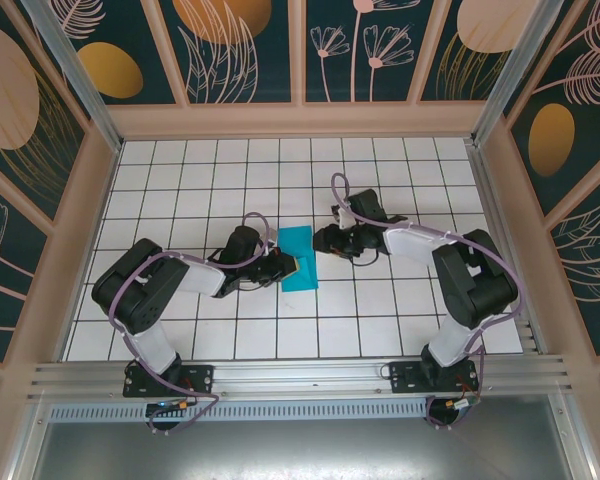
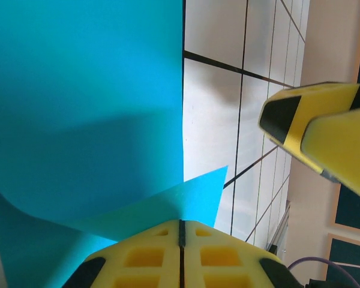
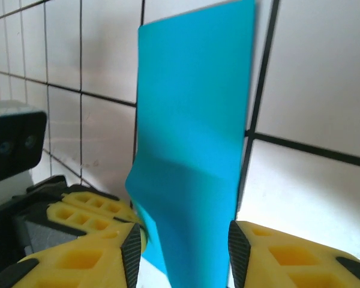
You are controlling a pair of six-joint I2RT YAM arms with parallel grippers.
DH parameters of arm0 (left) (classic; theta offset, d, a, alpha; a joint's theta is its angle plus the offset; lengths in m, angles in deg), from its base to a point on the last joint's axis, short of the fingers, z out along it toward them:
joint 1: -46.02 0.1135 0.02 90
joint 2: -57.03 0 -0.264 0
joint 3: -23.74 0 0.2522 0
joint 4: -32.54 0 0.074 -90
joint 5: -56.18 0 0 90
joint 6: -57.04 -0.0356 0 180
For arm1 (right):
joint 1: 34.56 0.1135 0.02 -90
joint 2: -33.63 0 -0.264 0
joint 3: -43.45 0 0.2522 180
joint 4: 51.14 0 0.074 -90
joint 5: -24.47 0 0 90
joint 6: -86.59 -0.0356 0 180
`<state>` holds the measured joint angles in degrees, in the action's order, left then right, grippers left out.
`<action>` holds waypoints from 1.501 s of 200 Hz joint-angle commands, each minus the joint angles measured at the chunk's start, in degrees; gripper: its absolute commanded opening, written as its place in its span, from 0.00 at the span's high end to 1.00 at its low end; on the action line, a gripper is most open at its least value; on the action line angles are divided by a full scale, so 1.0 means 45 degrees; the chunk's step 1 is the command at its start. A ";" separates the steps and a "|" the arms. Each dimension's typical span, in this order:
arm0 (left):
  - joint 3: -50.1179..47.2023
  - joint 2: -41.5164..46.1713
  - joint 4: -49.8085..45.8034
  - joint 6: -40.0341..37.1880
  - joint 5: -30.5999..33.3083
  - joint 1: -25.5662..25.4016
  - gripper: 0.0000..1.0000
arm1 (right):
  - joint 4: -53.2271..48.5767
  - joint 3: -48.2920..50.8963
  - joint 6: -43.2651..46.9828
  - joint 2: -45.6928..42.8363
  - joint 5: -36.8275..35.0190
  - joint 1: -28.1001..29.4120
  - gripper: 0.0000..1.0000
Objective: Fold a paper plane with a square sheet of paper (pick it up from the middle)
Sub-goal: Fold the triangle a second time at the center of the table.
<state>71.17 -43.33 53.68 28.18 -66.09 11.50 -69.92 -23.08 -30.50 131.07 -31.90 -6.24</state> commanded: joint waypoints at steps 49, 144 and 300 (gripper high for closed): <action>0.0156 0.0014 0.0136 -0.0111 0.0222 -0.0011 0.96 | 0.0600 -0.0232 0.0580 0.0748 0.1401 0.0513 0.56; 0.0099 0.0210 0.0117 -0.0077 0.0221 -0.0022 0.96 | 0.0836 -0.0564 0.0825 0.1663 0.1788 0.0602 0.68; 0.0096 0.0299 0.0244 -0.0023 0.0126 -0.0010 0.96 | 0.1176 -0.0678 0.0952 0.1931 0.2475 0.0602 0.79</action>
<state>71.17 -43.28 53.68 28.20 -65.26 11.50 -66.32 -25.31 -27.70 138.79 -22.53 -3.80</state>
